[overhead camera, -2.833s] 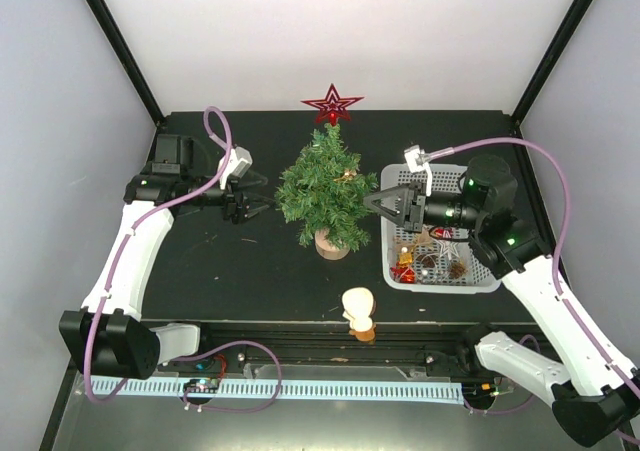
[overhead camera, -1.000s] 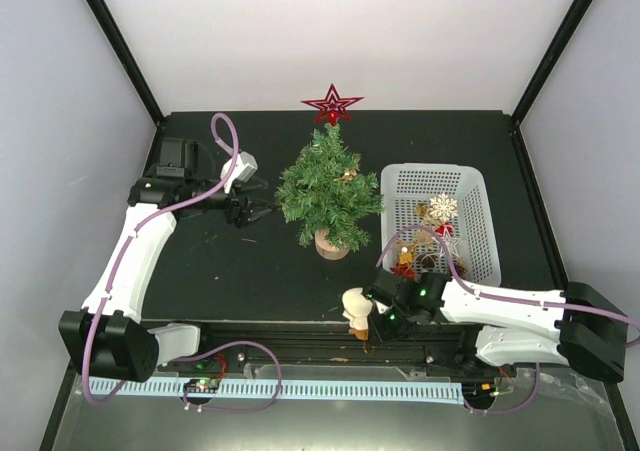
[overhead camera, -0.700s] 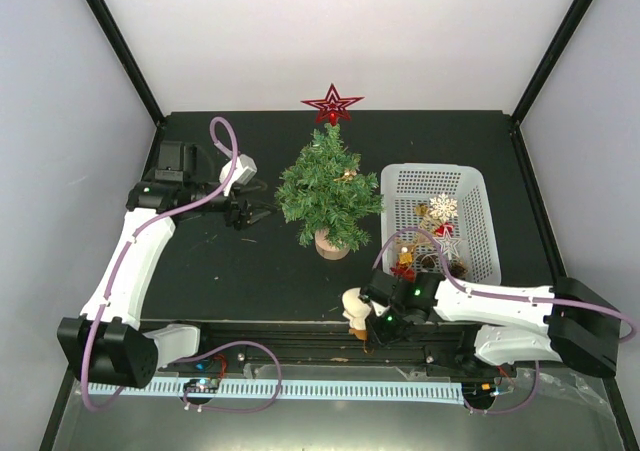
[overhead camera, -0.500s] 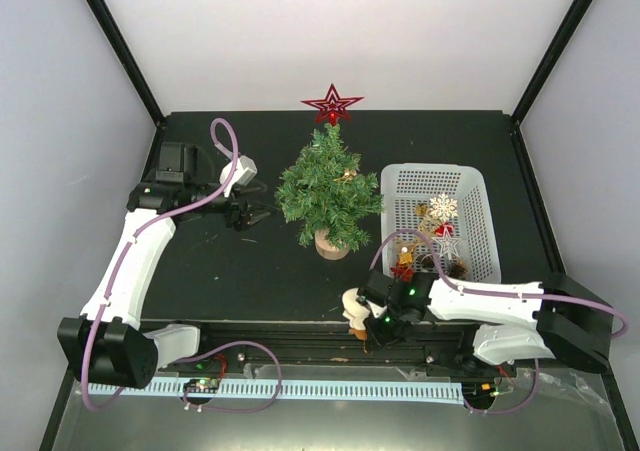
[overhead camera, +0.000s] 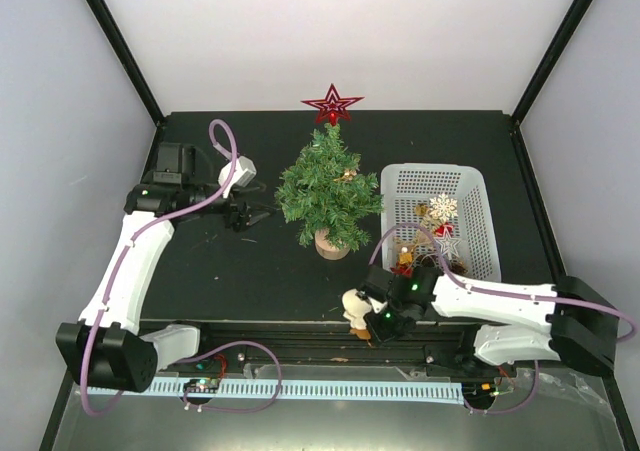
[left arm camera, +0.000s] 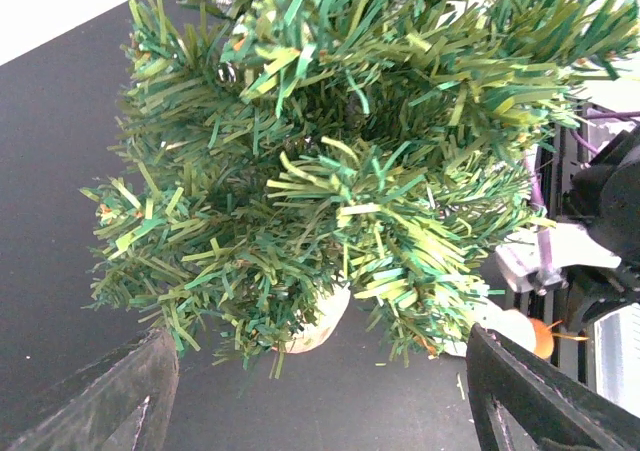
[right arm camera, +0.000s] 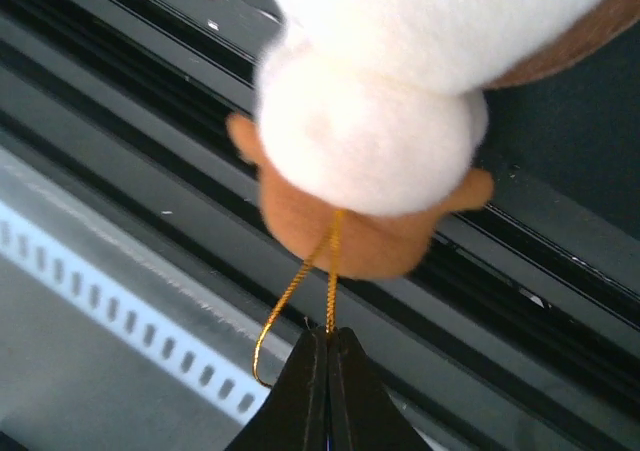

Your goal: Decorate the small christmas tree

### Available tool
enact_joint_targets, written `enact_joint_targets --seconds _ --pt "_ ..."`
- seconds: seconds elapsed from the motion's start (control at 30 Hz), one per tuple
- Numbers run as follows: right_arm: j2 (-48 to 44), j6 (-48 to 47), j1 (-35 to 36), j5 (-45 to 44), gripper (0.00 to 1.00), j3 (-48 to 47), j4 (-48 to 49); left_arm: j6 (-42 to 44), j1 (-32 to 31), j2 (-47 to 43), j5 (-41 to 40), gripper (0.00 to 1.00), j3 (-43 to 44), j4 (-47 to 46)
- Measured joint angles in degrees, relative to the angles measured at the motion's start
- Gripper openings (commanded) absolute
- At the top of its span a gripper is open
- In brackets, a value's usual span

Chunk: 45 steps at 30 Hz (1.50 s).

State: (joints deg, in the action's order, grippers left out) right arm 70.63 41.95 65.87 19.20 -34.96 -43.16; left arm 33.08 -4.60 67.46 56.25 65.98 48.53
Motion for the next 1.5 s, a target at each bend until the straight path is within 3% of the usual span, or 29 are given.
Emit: enact_joint_targets --seconds 0.3,0.67,0.93,1.5 --pt "-6.14 -2.1 0.0 -4.9 0.01 -18.05 -15.04 5.51 -2.64 -6.05 -1.84 0.79 2.25 2.64" --pt "-4.96 -5.46 0.0 -6.49 0.01 -37.94 -29.33 17.81 -17.42 -15.72 -3.28 0.77 4.09 11.98" --pt "-0.57 -6.78 0.0 -5.11 0.01 -46.69 -30.62 16.28 -35.47 -16.39 -5.4 0.79 1.27 13.14" --pt "10.4 -5.2 0.0 -3.63 0.01 -63.78 -23.93 6.54 -41.38 -9.97 -9.6 0.86 -0.39 6.34"
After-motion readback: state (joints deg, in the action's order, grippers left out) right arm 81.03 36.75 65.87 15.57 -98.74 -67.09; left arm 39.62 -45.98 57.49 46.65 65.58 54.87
